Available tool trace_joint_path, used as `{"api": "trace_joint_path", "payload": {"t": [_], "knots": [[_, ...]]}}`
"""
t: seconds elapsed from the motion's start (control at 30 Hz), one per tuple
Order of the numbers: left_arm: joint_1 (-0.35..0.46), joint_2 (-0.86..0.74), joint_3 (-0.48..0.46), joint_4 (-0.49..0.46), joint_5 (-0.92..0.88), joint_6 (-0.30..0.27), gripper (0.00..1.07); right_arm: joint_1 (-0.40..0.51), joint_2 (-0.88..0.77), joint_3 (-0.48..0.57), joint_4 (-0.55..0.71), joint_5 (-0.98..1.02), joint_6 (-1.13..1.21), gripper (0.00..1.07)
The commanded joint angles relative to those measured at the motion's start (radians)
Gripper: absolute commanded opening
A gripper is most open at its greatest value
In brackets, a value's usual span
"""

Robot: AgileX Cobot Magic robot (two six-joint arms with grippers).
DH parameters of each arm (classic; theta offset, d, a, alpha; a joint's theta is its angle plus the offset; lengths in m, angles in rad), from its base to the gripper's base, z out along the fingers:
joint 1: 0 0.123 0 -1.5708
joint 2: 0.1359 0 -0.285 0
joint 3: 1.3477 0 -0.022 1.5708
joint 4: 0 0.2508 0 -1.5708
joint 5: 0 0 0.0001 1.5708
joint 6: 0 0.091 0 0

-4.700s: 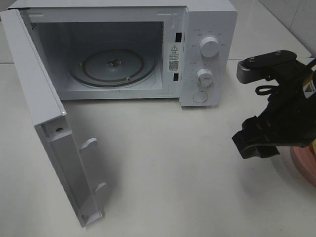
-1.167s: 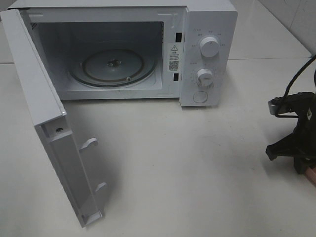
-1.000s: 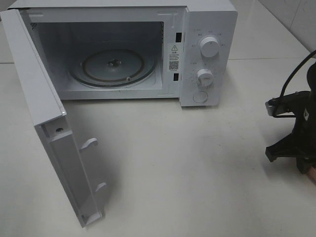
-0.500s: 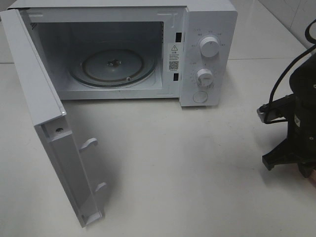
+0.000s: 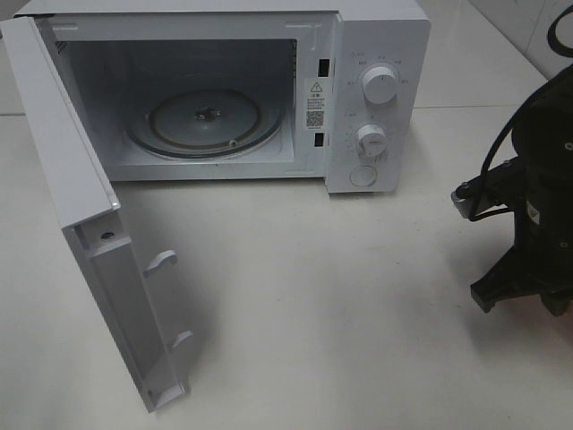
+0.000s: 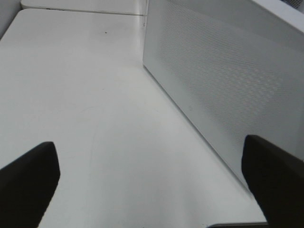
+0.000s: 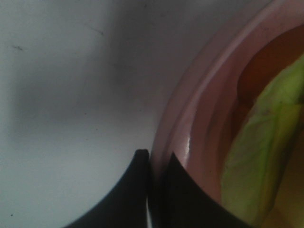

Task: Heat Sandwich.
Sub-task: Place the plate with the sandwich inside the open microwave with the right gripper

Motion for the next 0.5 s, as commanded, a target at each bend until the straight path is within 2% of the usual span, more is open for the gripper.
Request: {"api": "trace_joint_path", "payload": {"t": [0.03, 0.5], "knots": [[-0.003, -0.026, 0.003, -0.018, -0.019, -0.007, 0.99, 0.040, -0.040, 0.001, -0.024, 0.052, -0.009, 0.00], [-0.003, -0.026, 0.003, -0.018, -0.019, -0.007, 0.99, 0.206, -0.218, 0.001, -0.022, 0.145, -0.090, 0.00]]}}
